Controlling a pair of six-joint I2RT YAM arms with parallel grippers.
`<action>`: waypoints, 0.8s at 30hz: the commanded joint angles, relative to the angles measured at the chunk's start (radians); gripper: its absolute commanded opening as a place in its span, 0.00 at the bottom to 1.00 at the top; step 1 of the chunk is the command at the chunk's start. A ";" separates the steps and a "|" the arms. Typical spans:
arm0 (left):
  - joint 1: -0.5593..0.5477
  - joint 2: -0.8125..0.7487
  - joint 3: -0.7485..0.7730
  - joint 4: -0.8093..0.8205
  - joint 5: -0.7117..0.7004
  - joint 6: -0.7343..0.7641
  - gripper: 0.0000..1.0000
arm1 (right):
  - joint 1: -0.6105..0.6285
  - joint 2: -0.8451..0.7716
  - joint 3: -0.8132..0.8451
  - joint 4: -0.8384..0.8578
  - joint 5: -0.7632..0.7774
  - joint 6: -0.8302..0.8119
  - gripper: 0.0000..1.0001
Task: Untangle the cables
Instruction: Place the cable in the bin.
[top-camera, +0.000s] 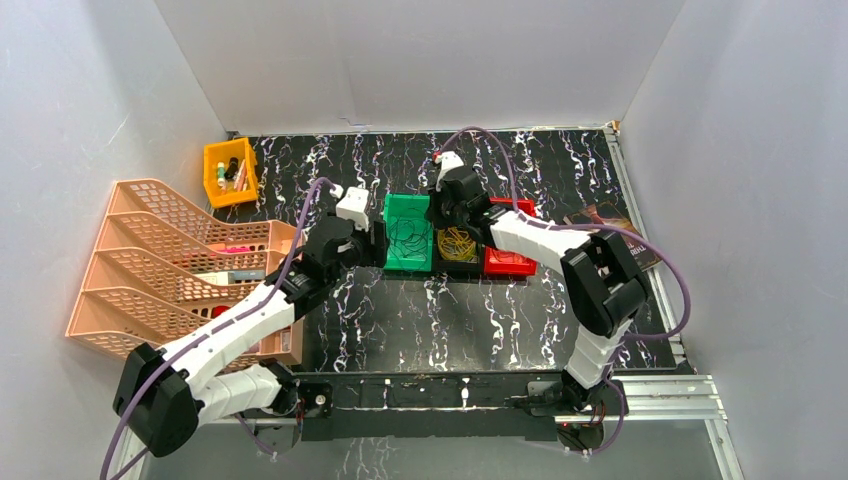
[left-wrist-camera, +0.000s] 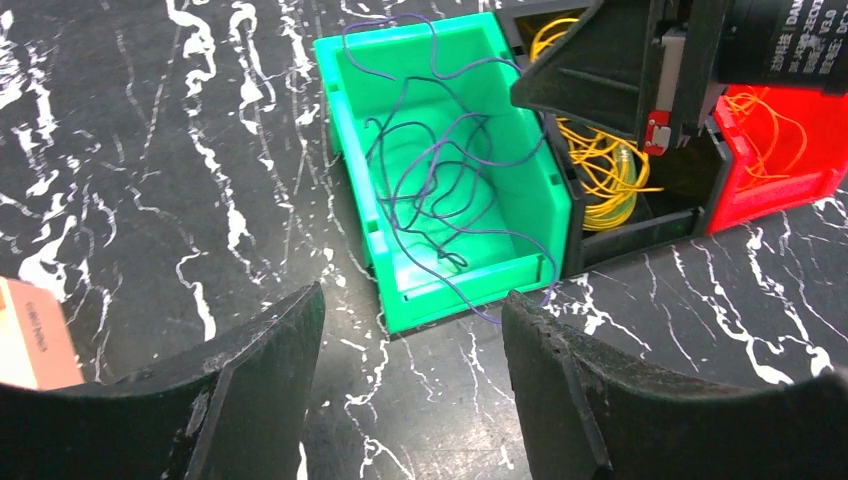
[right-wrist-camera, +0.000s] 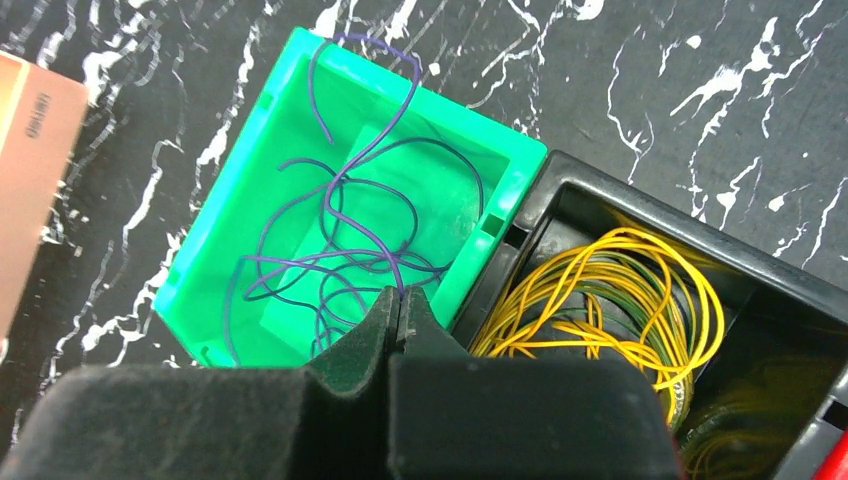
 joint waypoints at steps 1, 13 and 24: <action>0.008 -0.040 0.018 -0.068 -0.098 -0.025 0.64 | 0.008 0.045 0.100 -0.093 -0.010 -0.060 0.00; 0.009 -0.074 0.033 -0.098 -0.134 -0.012 0.66 | 0.072 0.181 0.268 -0.178 0.035 -0.127 0.00; 0.013 -0.119 0.022 -0.122 -0.163 -0.006 0.67 | 0.117 0.314 0.462 -0.363 0.128 -0.167 0.00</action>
